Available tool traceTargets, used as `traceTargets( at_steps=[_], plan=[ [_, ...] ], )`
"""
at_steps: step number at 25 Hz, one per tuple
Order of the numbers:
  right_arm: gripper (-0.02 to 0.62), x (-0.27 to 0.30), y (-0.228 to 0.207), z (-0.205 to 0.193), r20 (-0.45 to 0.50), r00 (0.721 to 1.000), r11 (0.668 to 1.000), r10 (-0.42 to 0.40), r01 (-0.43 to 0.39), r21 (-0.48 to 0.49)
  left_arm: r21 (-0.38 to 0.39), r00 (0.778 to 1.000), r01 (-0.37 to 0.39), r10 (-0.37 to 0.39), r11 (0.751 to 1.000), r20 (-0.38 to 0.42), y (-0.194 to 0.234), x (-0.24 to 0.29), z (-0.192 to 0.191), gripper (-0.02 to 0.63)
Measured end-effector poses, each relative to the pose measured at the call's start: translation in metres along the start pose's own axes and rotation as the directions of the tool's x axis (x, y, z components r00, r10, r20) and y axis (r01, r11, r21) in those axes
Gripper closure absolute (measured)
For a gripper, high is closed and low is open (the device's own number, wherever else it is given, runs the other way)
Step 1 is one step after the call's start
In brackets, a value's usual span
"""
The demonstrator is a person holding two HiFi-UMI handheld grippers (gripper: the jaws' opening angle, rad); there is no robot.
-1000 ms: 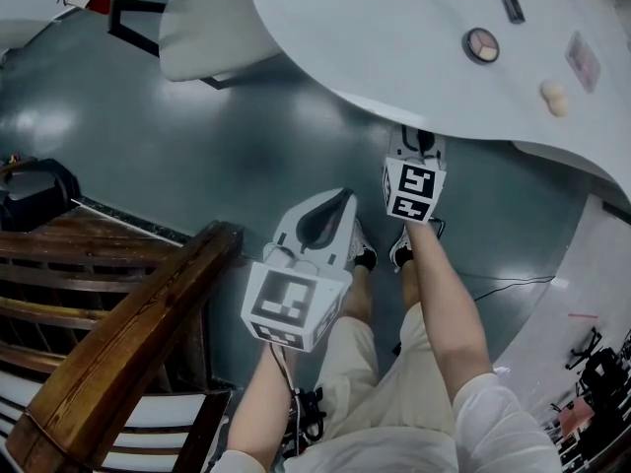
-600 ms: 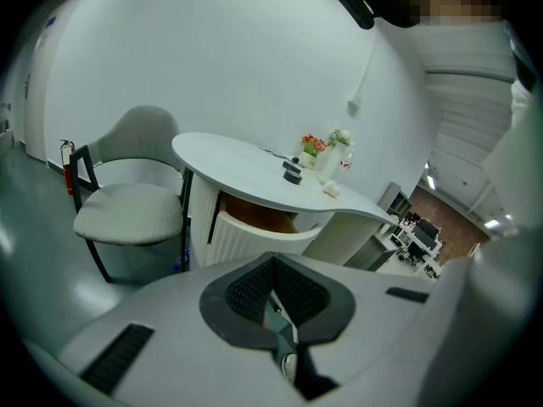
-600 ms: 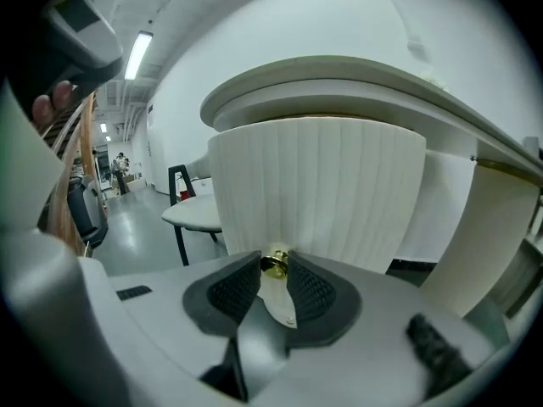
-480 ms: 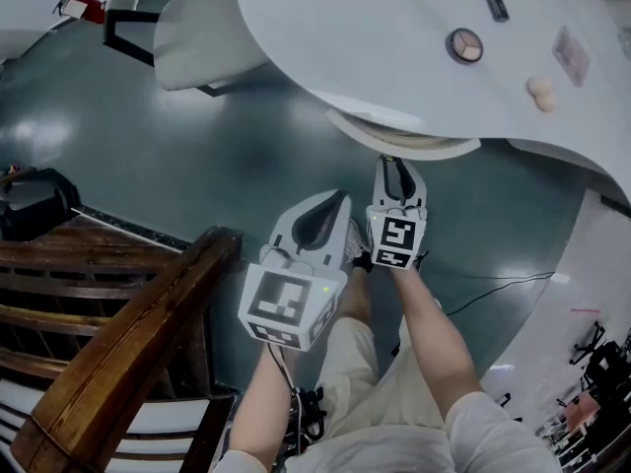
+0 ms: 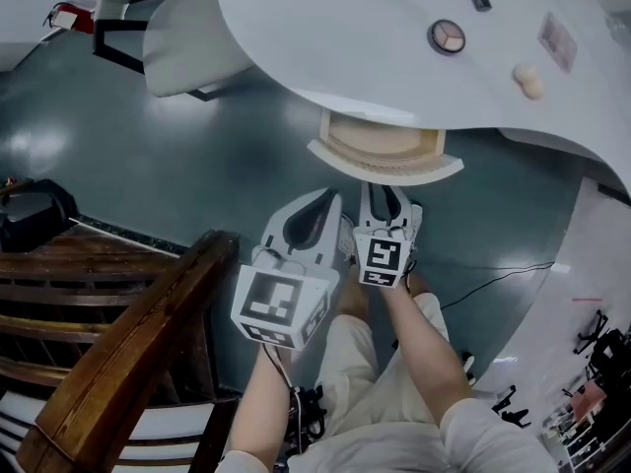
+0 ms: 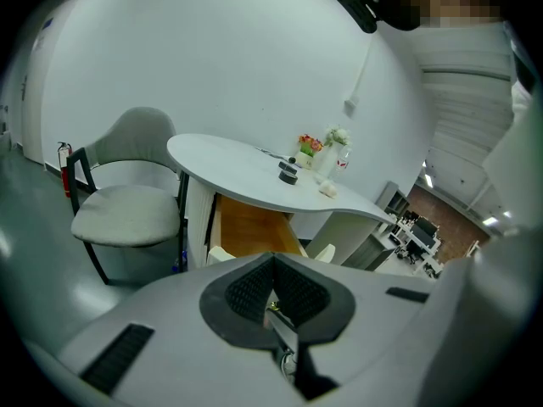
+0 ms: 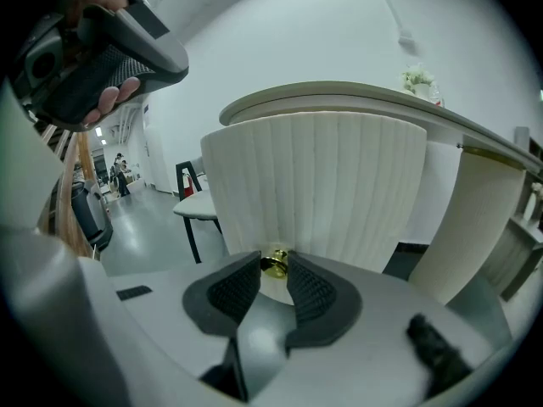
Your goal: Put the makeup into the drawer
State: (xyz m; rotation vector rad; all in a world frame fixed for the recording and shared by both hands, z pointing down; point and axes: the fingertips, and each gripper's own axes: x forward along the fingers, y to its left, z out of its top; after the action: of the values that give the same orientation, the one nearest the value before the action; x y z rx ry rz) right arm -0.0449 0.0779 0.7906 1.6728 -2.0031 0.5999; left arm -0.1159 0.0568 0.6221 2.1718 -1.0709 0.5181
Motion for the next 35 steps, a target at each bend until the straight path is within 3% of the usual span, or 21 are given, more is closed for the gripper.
traceTargets(
  at_steps=[21, 28, 35],
  plan=[
    [0.495, -0.055, 0.027, -0.048, -0.087, 0.996, 1.0, 0.0, 0.0, 0.002, 0.01, 1.0, 0.005, -0.005, 1.0, -0.005, -0.008, 0.005, -0.003, 0.597],
    [0.47, -0.063, 0.026, -0.048, -0.102, 0.994, 0.999, -0.04, 0.043, 0.027, 0.008, 1.0, 0.004, -0.004, 1.0, -0.013, -0.016, 0.003, -0.005, 0.597],
    [0.456, -0.1, 0.018, -0.031, -0.137, 0.991, 0.999, 0.007, -0.001, 0.043, 0.019, 1.0, -0.003, 0.003, 1.0, -0.007, -0.018, -0.01, 0.001, 0.597]
  ],
)
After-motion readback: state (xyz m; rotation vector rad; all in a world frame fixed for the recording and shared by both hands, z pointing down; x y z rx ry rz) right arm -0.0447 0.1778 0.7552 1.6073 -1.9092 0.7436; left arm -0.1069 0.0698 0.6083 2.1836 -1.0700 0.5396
